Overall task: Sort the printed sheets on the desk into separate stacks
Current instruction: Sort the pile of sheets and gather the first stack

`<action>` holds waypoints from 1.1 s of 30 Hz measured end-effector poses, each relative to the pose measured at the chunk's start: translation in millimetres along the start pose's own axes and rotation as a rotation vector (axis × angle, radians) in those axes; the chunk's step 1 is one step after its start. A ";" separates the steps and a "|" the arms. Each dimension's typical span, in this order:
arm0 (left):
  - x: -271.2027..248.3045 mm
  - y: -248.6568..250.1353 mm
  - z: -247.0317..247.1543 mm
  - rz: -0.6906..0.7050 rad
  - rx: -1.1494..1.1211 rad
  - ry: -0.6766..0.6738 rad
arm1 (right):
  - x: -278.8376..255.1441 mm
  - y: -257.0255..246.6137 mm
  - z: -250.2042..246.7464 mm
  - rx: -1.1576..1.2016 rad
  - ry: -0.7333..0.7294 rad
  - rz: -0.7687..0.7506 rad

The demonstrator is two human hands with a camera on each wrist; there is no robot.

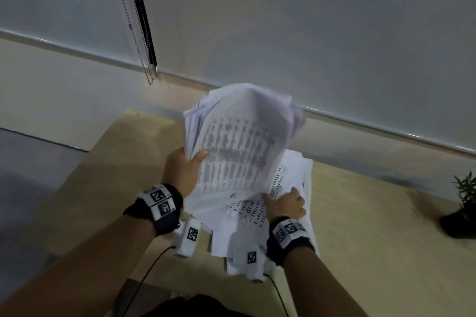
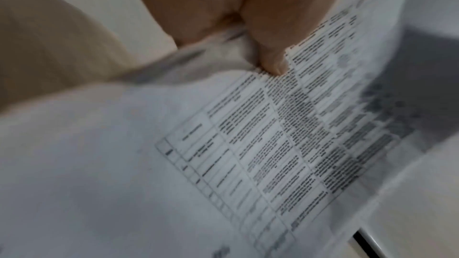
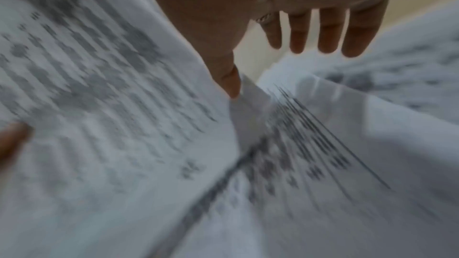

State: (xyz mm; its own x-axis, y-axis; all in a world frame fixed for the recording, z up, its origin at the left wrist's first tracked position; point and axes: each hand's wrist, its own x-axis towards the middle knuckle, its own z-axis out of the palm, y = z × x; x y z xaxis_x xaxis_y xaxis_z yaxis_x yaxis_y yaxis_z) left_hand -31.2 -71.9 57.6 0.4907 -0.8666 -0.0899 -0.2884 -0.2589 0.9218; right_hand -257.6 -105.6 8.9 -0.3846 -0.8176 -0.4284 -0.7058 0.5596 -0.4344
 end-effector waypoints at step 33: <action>12.0 -40.0 -77.3 -0.252 -0.007 0.036 | 29.5 23.6 -1.8 -0.306 -0.081 0.011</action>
State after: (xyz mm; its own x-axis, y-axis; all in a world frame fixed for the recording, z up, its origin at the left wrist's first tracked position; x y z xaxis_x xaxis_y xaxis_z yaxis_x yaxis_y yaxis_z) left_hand 49.8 -39.0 48.8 0.5751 -0.7596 -0.3037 -0.1481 -0.4618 0.8746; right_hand -286.6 -116.8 -12.5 -0.3533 -0.7912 -0.4992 -0.8527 0.4918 -0.1760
